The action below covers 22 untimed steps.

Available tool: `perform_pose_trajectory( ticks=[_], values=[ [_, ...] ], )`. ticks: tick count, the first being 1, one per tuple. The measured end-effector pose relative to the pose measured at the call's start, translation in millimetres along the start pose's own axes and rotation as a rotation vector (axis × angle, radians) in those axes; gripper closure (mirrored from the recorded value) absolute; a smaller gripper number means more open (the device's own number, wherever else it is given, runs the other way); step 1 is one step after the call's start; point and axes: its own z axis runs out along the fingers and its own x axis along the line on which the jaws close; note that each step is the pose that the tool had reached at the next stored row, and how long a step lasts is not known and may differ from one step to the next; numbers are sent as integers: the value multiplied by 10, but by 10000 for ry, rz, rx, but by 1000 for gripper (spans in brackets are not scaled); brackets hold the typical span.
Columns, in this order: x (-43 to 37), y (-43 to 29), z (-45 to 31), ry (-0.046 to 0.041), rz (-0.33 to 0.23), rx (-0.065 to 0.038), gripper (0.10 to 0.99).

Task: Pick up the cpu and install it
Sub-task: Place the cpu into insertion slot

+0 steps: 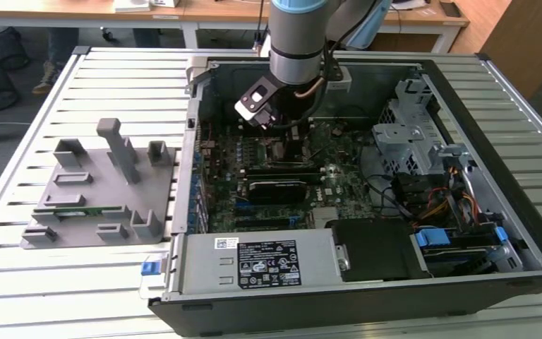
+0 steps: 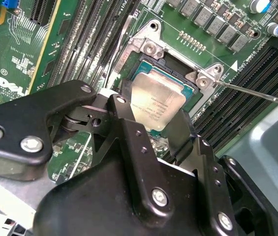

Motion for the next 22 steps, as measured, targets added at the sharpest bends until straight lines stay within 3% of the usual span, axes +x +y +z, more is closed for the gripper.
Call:
perform_pose_trajectory(
  ticks=[12, 15, 16, 22],
  values=[
    [0, 16, 4, -1, 6, 1, 561],
    [0, 16, 5, 1, 5, 0, 549],
    [0, 16, 5, 0, 5, 0, 486],
    [1, 4, 7, 4, 5, -2, 486]
  ],
)
